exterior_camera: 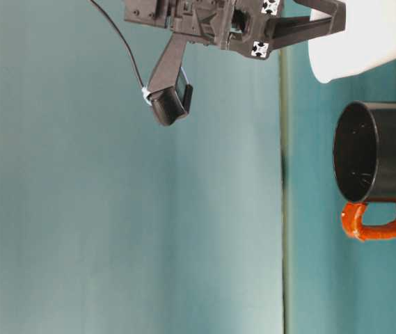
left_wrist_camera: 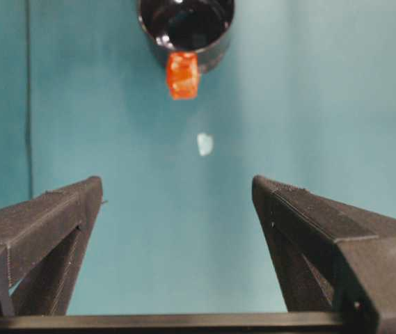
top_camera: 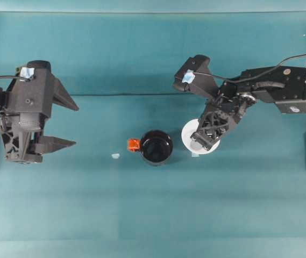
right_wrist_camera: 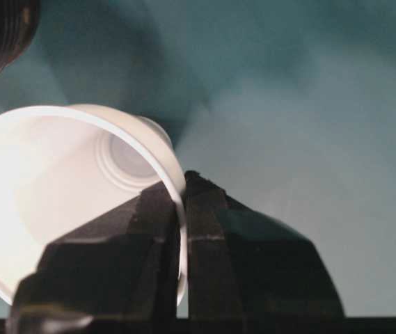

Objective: Put the paper cup into the moved red handle cup holder.

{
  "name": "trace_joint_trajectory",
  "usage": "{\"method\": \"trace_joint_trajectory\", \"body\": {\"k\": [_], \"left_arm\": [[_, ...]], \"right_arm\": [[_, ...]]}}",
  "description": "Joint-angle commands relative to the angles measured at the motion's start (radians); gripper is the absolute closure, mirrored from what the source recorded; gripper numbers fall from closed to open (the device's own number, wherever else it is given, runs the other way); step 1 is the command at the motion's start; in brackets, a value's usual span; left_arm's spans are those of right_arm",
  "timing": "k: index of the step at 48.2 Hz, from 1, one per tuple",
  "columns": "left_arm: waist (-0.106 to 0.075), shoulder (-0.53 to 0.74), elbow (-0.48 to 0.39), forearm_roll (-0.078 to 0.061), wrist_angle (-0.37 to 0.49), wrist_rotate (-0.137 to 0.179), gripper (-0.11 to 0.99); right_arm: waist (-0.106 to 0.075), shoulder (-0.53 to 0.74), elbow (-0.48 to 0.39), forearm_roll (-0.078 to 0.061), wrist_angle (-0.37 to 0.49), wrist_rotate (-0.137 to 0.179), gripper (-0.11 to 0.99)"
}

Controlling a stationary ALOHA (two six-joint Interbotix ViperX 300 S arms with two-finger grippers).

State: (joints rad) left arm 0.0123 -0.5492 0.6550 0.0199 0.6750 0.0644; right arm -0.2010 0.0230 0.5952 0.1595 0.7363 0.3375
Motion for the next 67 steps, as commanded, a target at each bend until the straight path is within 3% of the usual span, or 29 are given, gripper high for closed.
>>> {"method": "trace_joint_trajectory", "body": {"k": [1,8,14,19,26,49,67], "left_arm": [[0.002,-0.005,-0.02,0.002,-0.008,-0.002,-0.08],[0.002,-0.005,-0.021,0.002,-0.008,-0.002,-0.08],[0.002,-0.005,-0.02,0.002,-0.006,-0.002,-0.08],[0.002,-0.005,-0.021,0.002,-0.008,-0.002,-0.08],[0.002,-0.006,-0.021,0.0,-0.008,-0.002,-0.08],[0.0,-0.006,-0.021,0.002,-0.008,-0.002,-0.08],[-0.002,-0.008,-0.02,0.002,-0.006,-0.002,-0.08]], "right_arm": [[0.008,-0.043,-0.035,0.006,0.032,0.006,0.98],[0.002,-0.109,-0.121,0.002,0.172,0.002,0.98],[-0.009,-0.158,-0.207,-0.014,0.305,-0.005,0.98],[-0.009,-0.183,-0.291,-0.029,0.416,-0.005,0.98],[0.0,-0.178,-0.37,-0.032,0.494,-0.006,0.98],[0.037,-0.014,-0.515,-0.034,0.41,-0.038,0.98],[0.067,0.097,-0.492,-0.034,0.281,-0.041,0.98]]}}
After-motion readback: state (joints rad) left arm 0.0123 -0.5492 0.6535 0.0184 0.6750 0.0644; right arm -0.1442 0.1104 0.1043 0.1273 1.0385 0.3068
